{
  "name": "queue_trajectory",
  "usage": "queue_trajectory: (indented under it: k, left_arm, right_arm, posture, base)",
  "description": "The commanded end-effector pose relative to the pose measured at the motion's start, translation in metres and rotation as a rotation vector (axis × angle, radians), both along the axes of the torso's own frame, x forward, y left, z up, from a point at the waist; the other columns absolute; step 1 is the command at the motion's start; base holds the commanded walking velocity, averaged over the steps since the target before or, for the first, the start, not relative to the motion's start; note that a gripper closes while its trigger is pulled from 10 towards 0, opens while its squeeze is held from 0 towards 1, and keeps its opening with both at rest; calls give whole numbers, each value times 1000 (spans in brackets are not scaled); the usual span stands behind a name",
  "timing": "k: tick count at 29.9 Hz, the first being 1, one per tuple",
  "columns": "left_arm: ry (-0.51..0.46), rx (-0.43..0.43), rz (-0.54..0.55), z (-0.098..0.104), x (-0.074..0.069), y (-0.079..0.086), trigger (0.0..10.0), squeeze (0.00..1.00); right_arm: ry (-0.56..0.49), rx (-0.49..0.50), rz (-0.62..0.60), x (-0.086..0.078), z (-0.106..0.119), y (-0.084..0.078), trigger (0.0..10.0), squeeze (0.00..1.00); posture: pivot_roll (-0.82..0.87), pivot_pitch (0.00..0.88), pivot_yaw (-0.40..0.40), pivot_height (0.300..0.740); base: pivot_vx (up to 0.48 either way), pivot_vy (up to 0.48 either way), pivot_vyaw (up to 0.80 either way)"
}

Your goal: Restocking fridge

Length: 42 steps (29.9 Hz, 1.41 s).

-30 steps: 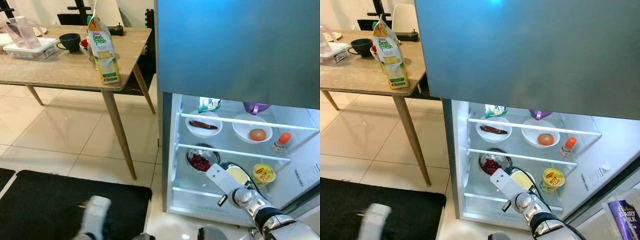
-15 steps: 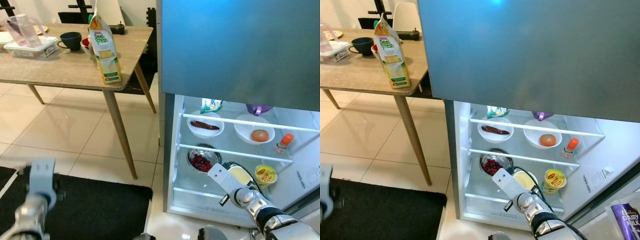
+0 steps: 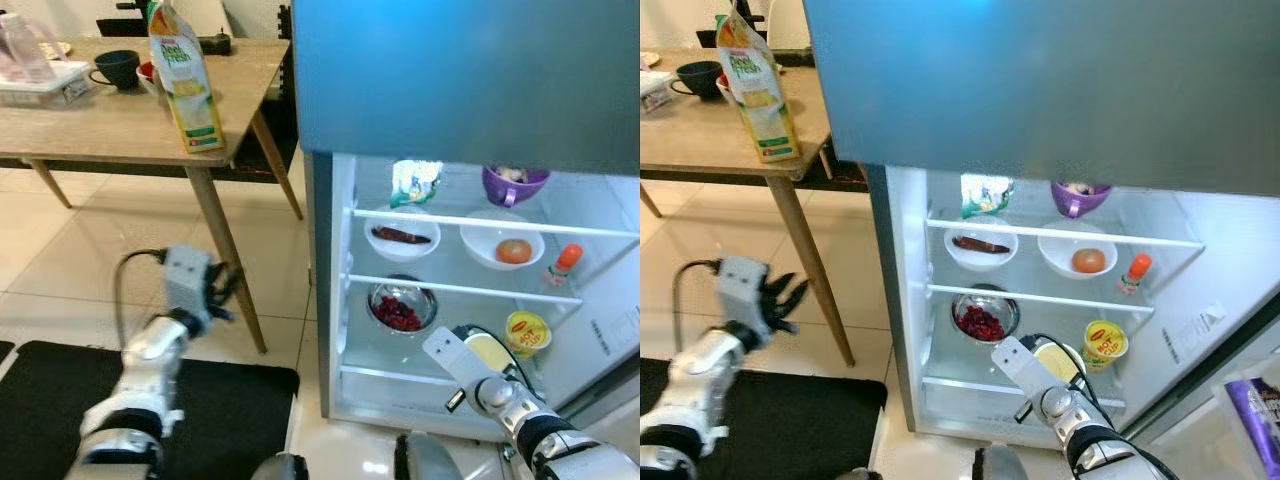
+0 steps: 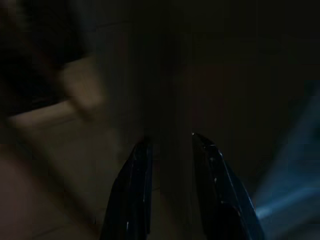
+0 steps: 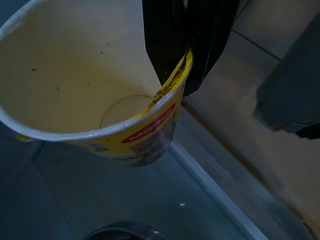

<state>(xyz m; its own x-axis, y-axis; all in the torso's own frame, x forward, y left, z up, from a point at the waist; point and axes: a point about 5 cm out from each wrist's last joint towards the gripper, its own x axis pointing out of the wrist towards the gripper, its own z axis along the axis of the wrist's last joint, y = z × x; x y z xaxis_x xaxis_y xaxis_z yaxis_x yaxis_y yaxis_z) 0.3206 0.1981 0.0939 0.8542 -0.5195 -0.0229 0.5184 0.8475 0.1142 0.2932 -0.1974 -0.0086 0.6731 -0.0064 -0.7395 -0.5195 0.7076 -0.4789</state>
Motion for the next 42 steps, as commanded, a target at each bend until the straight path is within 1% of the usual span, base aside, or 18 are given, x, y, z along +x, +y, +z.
queue_trajectory:
  k: [1,3,4,6,7,8,9,11,13,19,20,22,24,28,31,36,37,42]
  left_arm:
    - [26,-14,-52,-5,-5,-8,10000,0]
    - [56,-48,-230,-12,-17,-42,10000,0]
    - [56,-48,-230,-12,-17,-42,10000,0]
    - [98,-93,-392,-19,-33,-71,10000,0]
    - [98,-93,-392,-19,-33,-71,10000,0]
    - [113,-107,-439,-21,-39,-80,10000,0]
    - [113,-107,-439,-21,-39,-80,10000,0]
    - [142,-124,-507,-25,-48,-93,10000,0]
    - [159,-128,-542,-28,-53,-103,10000,0]
    - [166,-129,-554,-28,-56,-109,10000,0]
    - [166,-132,-557,-28,-58,-113,10000,0]
    - [158,-144,-521,-28,-57,-119,10000,0]
    - [158,-144,-521,-28,-57,-119,10000,0]
    - [149,-151,-486,-29,-60,-124,10000,0]
    - [118,-118,-434,-29,-59,-125,10000,0]
    - [96,-105,-397,-26,-56,-125,10000,0]
    - [87,-108,-393,-23,-56,-128,10000,0]
    - [74,-104,-389,-22,-59,-131,10000,0]
  right_arm:
    - [-5,11,-24,0,1,-3,10000,0]
    - [-25,21,-23,5,5,-3,10000,0]
    - [-25,21,-23,5,5,-3,10000,0]
    - [-43,25,-21,9,9,-3,10000,0]
    - [-43,25,-21,9,9,-3,10000,0]
    - [-47,23,-19,10,10,-3,10000,0]
    - [-47,23,-19,10,10,-3,10000,0]
    - [-51,12,-15,11,12,-3,10000,0]
    - [-56,6,-10,13,14,-3,10000,0]
    - [-61,4,-6,15,16,-3,10000,0]
    - [-67,1,0,17,18,-3,10000,0]
    - [-89,-8,14,24,26,-4,10000,0]
    - [-89,-8,14,24,26,-4,10000,0]
    - [-128,-31,33,37,41,-7,10000,0]
    - [-156,-55,42,46,54,-11,10000,0]
    - [-173,-76,53,52,63,-12,10000,0]
    - [-177,-92,77,57,70,-12,10000,0]
    - [-181,-99,92,60,75,-11,10000,0]
  posture:
    - [-64,59,-9,580]
    - [-66,57,-5,575]
    - [-66,57,-5,575]
    - [-68,57,-4,575]
    - [-68,57,-4,575]
    - [-68,57,-4,575]
    - [-68,57,-4,575]
    - [-70,58,-5,565]
    - [-70,65,-7,555]
    - [-72,76,-8,545]
    - [-76,86,-9,540]
    - [-82,112,-8,530]
    - [-82,112,-8,530]
    - [-87,145,-5,515]
    - [-83,169,-5,500]
    - [-78,188,-6,485]
    - [-70,211,-6,475]
    - [-62,235,-3,460]
  base:
    - [0,0,0]
    - [0,0,0]
    - [0,0,0]
    - [0,0,0]
    - [0,0,0]
    - [0,0,0]
    - [0,0,0]
    - [0,0,0]
    - [0,0,0]
    - [0,0,0]
    - [0,0,0]
    - [0,0,0]
    - [0,0,0]
    - [0,0,0]
    - [0,0,0]
    - [0,0,0]
    - [0,0,0]
    - [0,0,0]
